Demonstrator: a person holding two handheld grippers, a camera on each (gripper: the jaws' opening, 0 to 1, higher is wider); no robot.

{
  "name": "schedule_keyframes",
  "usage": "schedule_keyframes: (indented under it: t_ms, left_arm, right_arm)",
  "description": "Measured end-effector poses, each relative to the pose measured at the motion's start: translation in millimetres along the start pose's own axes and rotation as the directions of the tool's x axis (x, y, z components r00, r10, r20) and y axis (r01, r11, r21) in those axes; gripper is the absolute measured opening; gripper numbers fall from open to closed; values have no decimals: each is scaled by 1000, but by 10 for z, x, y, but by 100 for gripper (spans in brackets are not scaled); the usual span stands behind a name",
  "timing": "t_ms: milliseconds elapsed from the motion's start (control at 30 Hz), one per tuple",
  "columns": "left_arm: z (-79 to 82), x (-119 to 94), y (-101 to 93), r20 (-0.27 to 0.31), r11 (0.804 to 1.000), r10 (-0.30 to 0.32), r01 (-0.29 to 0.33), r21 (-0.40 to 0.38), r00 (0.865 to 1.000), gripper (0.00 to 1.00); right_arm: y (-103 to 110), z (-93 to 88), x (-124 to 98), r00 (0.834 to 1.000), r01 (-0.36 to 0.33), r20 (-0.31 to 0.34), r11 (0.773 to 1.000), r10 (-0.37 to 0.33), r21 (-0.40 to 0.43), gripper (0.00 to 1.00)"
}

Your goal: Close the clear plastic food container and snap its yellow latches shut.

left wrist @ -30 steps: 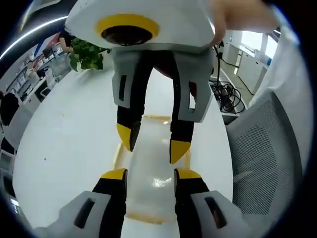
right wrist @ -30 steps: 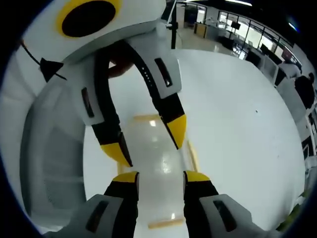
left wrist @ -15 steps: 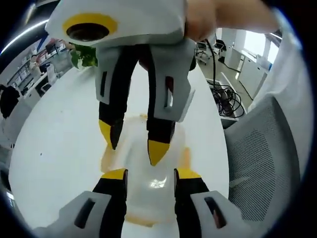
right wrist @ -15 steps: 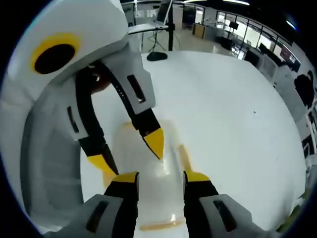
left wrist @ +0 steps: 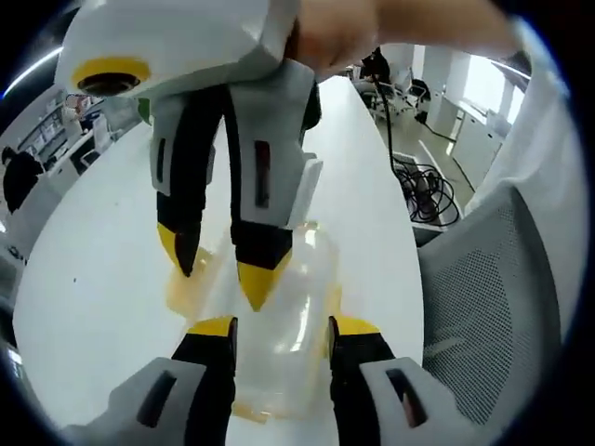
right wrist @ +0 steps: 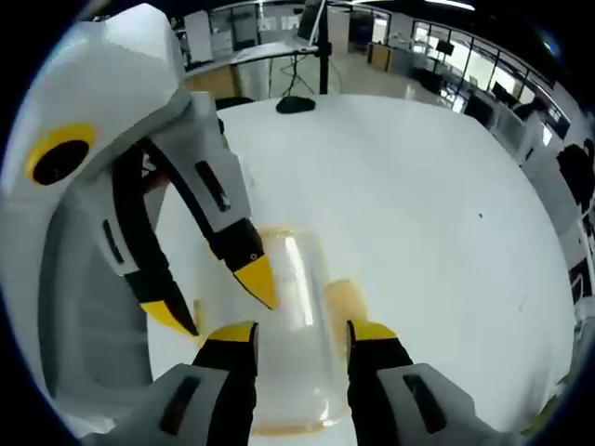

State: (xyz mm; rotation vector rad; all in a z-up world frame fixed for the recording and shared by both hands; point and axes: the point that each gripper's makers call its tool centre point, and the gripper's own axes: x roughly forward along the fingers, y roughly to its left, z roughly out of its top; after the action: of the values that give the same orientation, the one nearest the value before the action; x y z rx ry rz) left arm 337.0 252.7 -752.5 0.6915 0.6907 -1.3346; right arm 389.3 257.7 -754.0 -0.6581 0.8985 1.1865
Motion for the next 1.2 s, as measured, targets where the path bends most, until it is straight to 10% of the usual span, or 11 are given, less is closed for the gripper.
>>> schedule_keyframes:
  t_ms: [600, 1200]
  left_arm:
    - [-57, 80, -184, -17, 996, 69, -68, 61, 997, 50]
    - [-64, 127, -82, -51, 973, 212, -205, 107, 976, 41]
  right_arm:
    - [22, -66, 125, 989, -121, -74, 991, 125, 47, 41]
    - [19, -74, 160, 972, -189, -134, 982, 191, 31, 41]
